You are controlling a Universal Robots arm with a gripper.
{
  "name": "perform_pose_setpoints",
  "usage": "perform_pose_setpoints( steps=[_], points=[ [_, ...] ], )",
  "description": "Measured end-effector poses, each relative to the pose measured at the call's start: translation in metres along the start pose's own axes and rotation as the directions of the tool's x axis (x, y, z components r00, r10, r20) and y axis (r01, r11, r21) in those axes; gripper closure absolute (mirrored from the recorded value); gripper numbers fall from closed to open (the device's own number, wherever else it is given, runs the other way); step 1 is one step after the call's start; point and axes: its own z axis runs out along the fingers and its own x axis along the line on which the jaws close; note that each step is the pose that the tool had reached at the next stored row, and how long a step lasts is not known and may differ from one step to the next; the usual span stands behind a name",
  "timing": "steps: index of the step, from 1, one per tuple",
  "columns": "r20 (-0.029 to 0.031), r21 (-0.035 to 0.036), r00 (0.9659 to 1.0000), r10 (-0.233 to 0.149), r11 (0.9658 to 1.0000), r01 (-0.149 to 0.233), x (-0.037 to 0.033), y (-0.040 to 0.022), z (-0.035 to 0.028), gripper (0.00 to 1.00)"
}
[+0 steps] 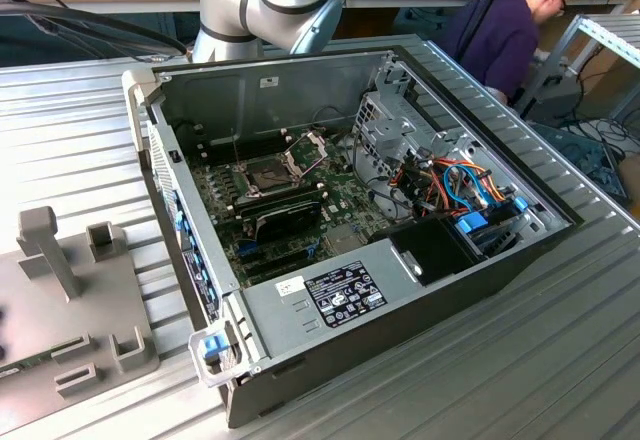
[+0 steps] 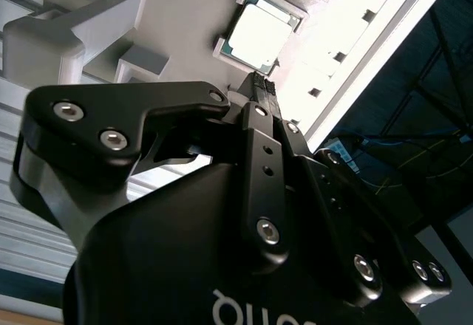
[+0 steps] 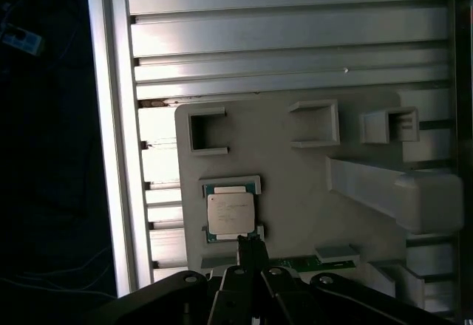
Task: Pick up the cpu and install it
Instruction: 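Pick up the cpu and move it towards the insertion slot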
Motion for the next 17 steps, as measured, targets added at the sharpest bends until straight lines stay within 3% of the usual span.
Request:
perform_pose_setpoints(
  steps=[8, 11, 12, 15, 17],
  points=[
    [0.0001, 0.0, 1.0, 0.0, 1.0, 0.0, 0.0001, 0.0, 0.0005, 0.89],
    [0.0001, 0.0, 1.0, 0.0, 1.0, 0.0, 0.0001, 0.0, 0.0007, 0.71],
    [0.0001, 0.0, 1.0, 0.0, 1.0, 0.0, 0.0002, 0.0, 0.0008, 0.71],
    [0.0001, 0.0, 1.0, 0.0, 1.0, 0.0, 0.0002, 0.0, 0.0009, 0.52],
    [0.0001, -0.0001, 1.0, 0.0, 1.0, 0.0, 0.0002, 0.0, 0.001, 0.52]
  ],
)
